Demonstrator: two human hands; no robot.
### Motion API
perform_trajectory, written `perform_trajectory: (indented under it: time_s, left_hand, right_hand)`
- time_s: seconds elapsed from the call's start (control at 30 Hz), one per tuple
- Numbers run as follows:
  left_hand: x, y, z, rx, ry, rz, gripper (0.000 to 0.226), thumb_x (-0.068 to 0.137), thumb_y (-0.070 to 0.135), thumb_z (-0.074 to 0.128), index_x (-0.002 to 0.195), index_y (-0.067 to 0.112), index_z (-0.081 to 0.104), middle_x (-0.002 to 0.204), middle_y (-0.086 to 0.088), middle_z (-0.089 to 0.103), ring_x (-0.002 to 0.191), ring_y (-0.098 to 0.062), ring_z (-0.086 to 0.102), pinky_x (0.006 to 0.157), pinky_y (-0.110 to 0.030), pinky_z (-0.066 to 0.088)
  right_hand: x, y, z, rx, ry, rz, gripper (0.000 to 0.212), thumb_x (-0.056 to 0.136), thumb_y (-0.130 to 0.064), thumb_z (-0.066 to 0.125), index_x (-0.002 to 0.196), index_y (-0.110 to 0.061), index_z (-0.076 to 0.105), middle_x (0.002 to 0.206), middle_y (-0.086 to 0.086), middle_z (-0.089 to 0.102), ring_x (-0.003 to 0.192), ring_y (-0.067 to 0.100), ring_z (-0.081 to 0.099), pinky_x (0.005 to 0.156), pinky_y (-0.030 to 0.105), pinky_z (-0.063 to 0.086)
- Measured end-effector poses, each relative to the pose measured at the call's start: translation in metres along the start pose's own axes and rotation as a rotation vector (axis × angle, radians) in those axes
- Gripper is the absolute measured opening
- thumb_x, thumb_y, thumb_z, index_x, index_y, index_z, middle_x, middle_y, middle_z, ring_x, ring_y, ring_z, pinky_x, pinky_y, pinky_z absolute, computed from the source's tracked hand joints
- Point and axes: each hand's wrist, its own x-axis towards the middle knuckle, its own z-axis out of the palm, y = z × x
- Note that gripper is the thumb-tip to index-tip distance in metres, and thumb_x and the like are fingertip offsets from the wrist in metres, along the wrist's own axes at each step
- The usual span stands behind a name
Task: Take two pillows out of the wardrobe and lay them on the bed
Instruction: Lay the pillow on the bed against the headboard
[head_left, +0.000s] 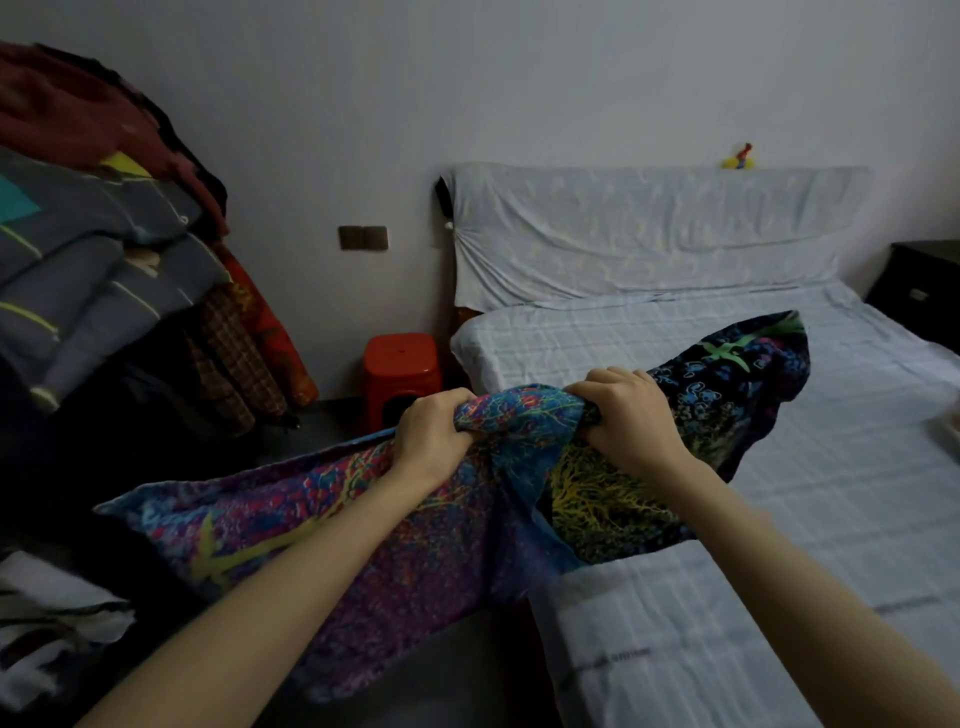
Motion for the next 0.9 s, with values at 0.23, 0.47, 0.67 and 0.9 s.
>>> perform_trajectory:
  time_s: [0.23,0.47,0.67,0.9]
  left_hand:
    - [0.12,-0.028,0.011,0.029,0.034,0.027,0.024,0.067,0.013,0.072,0.089,0.023,0.07,0.086,-0.005,0.074,0.087,-0.028,0.066,0.068,-0.037,0.05]
    - [0.241,-0.074,0.037,0.036,0.026,0.057,0.026,0.067,0.009,0.072,0.092,0.019,0.07,0.09,-0.007,0.074,0.089,-0.03,0.066,0.069,-0.036,0.049]
    - [0.35,-0.109,0.051,0.028,-0.004,0.111,0.029,0.068,0.011,0.072,0.094,0.022,0.071,0.09,-0.007,0.074,0.088,-0.029,0.067,0.066,-0.031,0.046]
    - [0.454,-0.129,0.081,-0.001,-0.02,0.166,0.034,0.067,0.006,0.069,0.097,0.023,0.07,0.091,-0.006,0.074,0.087,-0.028,0.066,0.068,-0.033,0.048]
  right_hand:
    - [0.108,0.047,0.042,0.016,0.041,-0.021,0.04,0.067,-0.005,0.069,0.107,-0.011,0.067,0.089,0.009,0.068,0.085,0.032,0.059,0.065,0.035,0.034]
    - [0.21,0.086,0.1,0.011,0.092,0.023,0.041,0.07,-0.007,0.067,0.11,-0.012,0.065,0.093,0.009,0.067,0.089,0.032,0.058,0.067,0.033,0.028]
    - [0.294,0.113,0.137,-0.013,0.147,0.083,0.045,0.062,0.001,0.066,0.106,-0.008,0.067,0.091,0.013,0.068,0.086,0.034,0.06,0.067,0.034,0.029]
    - [0.373,0.158,0.176,-0.024,0.201,0.191,0.042,0.065,0.002,0.066,0.105,-0.01,0.068,0.09,0.011,0.067,0.087,0.032,0.059,0.069,0.034,0.031]
